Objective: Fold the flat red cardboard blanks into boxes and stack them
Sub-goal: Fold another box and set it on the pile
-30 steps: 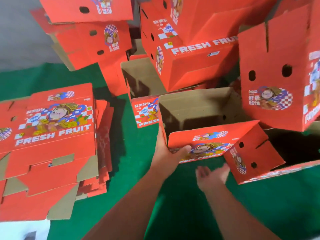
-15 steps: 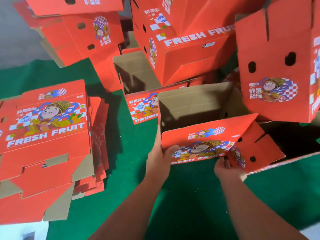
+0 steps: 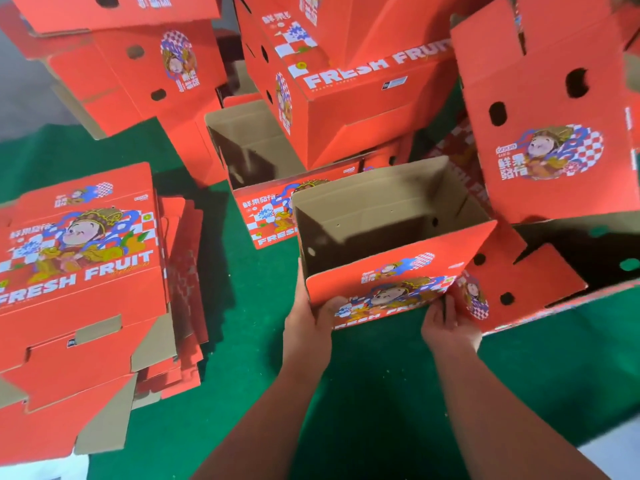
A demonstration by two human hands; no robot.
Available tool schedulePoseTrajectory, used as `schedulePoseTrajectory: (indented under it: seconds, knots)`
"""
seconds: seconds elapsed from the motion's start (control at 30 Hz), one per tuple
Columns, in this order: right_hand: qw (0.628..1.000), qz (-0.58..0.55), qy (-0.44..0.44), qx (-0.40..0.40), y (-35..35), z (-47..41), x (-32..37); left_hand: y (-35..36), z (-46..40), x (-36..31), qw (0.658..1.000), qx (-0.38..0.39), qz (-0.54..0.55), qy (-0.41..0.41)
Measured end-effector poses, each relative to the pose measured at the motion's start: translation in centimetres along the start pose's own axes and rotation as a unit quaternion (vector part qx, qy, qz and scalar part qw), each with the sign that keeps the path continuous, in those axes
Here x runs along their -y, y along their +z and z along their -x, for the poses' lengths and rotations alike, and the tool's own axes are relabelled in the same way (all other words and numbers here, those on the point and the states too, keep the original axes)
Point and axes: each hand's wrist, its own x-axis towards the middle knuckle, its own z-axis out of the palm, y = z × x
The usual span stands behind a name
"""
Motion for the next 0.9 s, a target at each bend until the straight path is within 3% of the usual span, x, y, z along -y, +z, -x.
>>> schedulePoseTrajectory:
  seconds: [0.13, 0.3, 0.43, 0.6, 0.77, 0.9]
  knots:
    - [0.995, -0.082, 0.065, -0.001, 0.2, -1.0, 0.4, 0.1, -0.1, -0.5, 1.000, -0.020, -0.002, 0.001]
    - [0.988, -0.144, 0.050, -0.010, -0.5, -1.7, 0.8, -0.8, 0.0, -0.2, 1.000, -0.005, -0.025, 0.009]
    - [0.979, -0.193, 0.067, 0.017, -0.4, -2.3, 0.6, -0.8, 0.2, -0.6, 1.000, -0.014, -0.008, -0.007]
    - [0.971, -0.213, 0.105, -0.013, 0.2, -3.6, 0.8, -0.3, -0.3, -0.8, 1.000, -0.020, -0.004, -0.012]
    - [0.979, -0.169, 0.079, 0.083, -1.2, -3.9, 1.3, -0.3, -0.5, -0.8, 1.000, -0.023, -0.015, -0.008]
    - [0.950, -0.273, 0.082, 0.128, -1.5, -4.1, 1.3, -0.2, -0.3, -1.0, 1.000, -0.019, -0.011, -0.008]
